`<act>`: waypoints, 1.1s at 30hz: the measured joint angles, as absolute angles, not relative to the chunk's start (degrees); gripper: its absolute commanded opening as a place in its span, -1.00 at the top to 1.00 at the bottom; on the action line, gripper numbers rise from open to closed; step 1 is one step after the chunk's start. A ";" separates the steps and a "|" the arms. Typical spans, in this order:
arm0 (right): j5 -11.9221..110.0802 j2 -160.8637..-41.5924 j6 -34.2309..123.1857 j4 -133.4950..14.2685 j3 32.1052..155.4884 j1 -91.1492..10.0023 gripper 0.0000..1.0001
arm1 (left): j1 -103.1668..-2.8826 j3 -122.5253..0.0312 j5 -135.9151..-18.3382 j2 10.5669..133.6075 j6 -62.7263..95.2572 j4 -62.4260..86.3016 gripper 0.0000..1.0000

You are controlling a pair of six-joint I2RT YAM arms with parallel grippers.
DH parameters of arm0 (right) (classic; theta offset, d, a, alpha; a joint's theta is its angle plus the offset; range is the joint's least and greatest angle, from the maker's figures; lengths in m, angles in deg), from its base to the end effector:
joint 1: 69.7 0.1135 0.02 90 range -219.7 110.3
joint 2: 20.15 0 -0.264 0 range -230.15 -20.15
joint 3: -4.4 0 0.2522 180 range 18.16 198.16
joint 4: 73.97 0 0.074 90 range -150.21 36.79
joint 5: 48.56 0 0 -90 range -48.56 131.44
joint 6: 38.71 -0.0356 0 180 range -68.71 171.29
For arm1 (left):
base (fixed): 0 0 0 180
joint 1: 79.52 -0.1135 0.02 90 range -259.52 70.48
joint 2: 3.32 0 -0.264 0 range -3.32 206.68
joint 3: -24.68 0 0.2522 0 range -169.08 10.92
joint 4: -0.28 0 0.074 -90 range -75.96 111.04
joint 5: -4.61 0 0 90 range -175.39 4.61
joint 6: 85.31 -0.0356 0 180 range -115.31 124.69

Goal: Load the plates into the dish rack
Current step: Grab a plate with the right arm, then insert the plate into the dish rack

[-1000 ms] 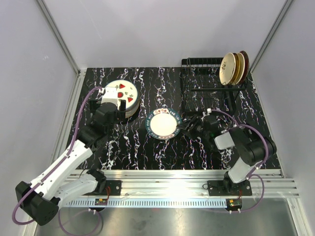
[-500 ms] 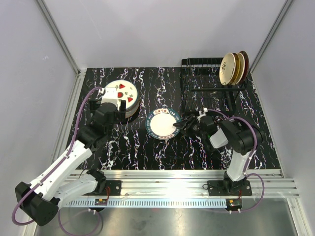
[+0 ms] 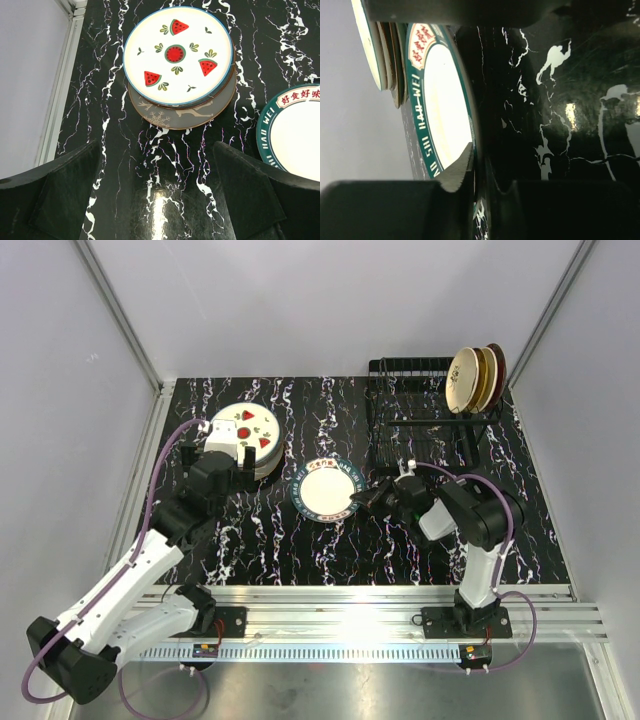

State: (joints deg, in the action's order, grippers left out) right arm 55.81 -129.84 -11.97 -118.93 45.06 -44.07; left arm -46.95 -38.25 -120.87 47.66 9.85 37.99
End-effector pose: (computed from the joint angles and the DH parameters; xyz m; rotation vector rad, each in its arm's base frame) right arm 0.2651 0.1370 0.0823 0.5384 2.1371 1.1952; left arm 0.1740 -0.0866 0.3261 0.0794 1.9356 0.1894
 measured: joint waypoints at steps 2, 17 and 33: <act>55.33 -129.01 -11.56 -117.38 45.19 -44.03 0.85 | -46.95 -38.42 -120.46 47.66 10.10 38.27 -0.98; 46.96 -97.29 -3.06 -86.21 41.80 -42.85 1.00 | -46.95 -39.01 -118.88 46.96 10.75 38.53 -0.98; 45.47 -76.79 18.67 -39.72 79.46 -42.30 1.00 | -46.95 -39.47 -116.85 42.90 12.13 38.58 -0.98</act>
State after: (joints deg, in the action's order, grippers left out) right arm 45.47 -76.79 18.67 -39.72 79.46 -42.30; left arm -46.95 -39.47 -116.85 42.90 12.13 38.58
